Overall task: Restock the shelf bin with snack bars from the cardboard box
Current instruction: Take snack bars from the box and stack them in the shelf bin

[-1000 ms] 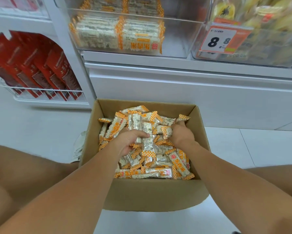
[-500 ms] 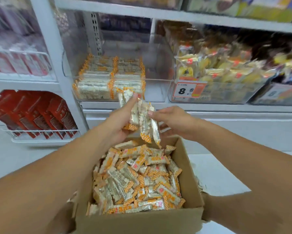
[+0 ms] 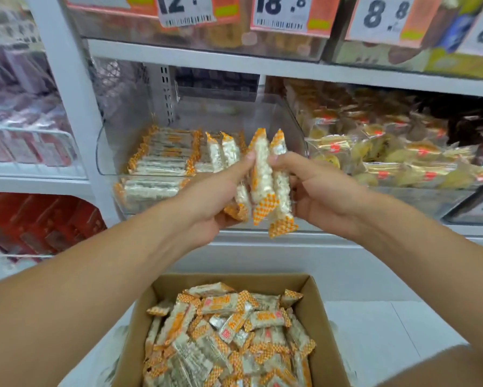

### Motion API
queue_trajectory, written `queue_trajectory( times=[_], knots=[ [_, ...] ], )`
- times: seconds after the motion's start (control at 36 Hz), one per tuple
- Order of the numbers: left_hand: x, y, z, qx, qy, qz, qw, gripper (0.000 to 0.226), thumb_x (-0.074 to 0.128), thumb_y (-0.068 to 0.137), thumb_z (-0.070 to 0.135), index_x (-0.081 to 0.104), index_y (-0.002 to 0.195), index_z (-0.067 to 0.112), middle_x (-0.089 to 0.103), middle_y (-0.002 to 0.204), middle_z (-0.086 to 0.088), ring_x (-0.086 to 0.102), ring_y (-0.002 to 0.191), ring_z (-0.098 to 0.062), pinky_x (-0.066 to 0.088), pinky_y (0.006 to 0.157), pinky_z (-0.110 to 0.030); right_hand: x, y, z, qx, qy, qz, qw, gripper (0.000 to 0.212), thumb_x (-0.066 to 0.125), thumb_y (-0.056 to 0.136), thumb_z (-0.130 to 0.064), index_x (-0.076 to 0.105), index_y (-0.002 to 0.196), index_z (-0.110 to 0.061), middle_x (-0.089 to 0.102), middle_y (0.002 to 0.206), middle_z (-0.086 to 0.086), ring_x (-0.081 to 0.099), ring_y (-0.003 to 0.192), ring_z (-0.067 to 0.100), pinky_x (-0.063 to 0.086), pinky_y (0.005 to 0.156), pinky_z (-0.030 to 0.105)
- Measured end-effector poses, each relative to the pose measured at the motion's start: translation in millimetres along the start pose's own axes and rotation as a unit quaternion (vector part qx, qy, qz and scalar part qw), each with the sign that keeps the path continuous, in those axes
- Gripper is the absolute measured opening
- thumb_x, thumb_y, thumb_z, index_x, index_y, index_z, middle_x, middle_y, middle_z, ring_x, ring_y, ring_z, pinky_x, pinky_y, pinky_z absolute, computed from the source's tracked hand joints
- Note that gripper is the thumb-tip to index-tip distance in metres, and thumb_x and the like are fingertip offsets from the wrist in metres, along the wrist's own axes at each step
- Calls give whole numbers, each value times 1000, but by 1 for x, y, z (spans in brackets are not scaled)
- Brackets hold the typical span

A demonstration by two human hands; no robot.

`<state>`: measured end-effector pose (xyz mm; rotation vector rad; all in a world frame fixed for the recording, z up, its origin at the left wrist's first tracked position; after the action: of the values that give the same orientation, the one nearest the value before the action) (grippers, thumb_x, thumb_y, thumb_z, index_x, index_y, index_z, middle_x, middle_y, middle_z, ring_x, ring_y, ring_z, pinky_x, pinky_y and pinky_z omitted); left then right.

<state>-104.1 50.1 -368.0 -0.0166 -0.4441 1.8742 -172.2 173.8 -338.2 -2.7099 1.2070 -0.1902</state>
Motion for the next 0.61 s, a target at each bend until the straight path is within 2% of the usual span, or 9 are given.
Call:
queue_trajectory(
  times=[0.06, 0.19, 0.33, 0.42, 0.44, 0.47, 0.5, 0.56, 0.61],
  knots=[
    [8, 2, 3, -7, -36, -40, 998, 59, 54, 90, 65, 69, 125, 20, 72, 121, -9, 66, 117, -32, 52, 100, -44, 2, 7, -1, -36, -2, 26, 999, 33, 62, 97, -29, 73, 108, 0, 75, 104, 16, 70, 94, 32, 57, 85, 40],
    [12, 4, 3, -29, -84, -76, 993, 43, 46, 103, 42, 64, 129, 13, 69, 125, -15, 60, 123, -38, 61, 75, -35, -1, 19, 2, -56, -77, 62, 994, 41, 65, 94, -41, 76, 105, -2, 77, 100, 11, 72, 102, 30, 53, 100, 47],
    [4, 6, 5, -1, -74, -59, 996, 34, 68, 90, 21, 68, 121, 5, 73, 114, -18, 71, 105, -36, 63, 77, -37, -9, 24, 5, -48, -122, 63, 989, 52, 66, 90, -53, 78, 100, -4, 78, 96, 11, 73, 99, 30, 53, 100, 46],
    [0, 7, 6, 14, -37, -61, 997, 38, 74, 83, 16, 69, 120, 9, 76, 108, -14, 73, 87, -25, 63, 77, -37, -6, 24, 7, -57, -109, 78, 989, 80, 71, 81, -64, 67, 112, 10, 65, 111, 35, 68, 105, 43, 53, 97, 45],
    [-1, 7, 5, 13, -27, -68, 997, 41, 75, 81, 16, 68, 121, 10, 76, 108, -13, 73, 90, -26, 62, 81, -39, -6, 24, 8, -66, -108, 84, 988, 93, 74, 75, -69, 62, 115, 13, 56, 118, 42, 45, 120, 49, 53, 96, 46],
    [-1, 7, 4, 11, -19, -74, 997, 44, 76, 80, 15, 68, 123, 10, 76, 108, -12, 73, 97, -28, 61, 86, -43, -7, 24, 9, -73, -102, 88, 988, 94, 76, 71, -71, 62, 113, 12, 52, 120, 43, 49, 82, 24, 53, 90, 48],
    [-1, 6, 2, 9, -15, -78, 997, 46, 77, 78, 15, 68, 123, 11, 76, 109, -12, 72, 103, -30, 59, 90, -46, -7, 24, 9, -82, -96, 95, 987, 82, 77, 72, -67, 69, 108, 6, 59, 117, 39, 66, 93, 38, 53, 89, 55],
    [1, 4, 0, 4, -15, -78, 997, 44, 76, 80, 14, 68, 123, 12, 76, 108, -11, 72, 102, -29, 59, 89, -45, -13, 22, 11, -92, -83, 128, 984, 57, 81, 73, -58, 73, 98, -8, 74, 100, 20, 67, 86, 33, 54, 82, 52],
    [3, 3, -2, -2, -24, -68, 997, 39, 75, 84, 16, 68, 122, 14, 77, 105, -10, 73, 92, -25, 61, 83, -40, -18, 20, 11, -103, -81, 160, 978, 56, 81, 68, -58, 65, 93, -11, 64, 82, 16, 58, 74, 28, 48, 72, 45]
  ],
)
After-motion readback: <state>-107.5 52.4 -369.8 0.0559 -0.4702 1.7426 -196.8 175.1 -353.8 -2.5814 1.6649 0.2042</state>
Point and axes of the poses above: each hand's wrist, its own y-axis towards the middle knuckle, its own x-axis out of the palm, z = x × y, the point moved 6 cm from there along y, towards the middle knuckle
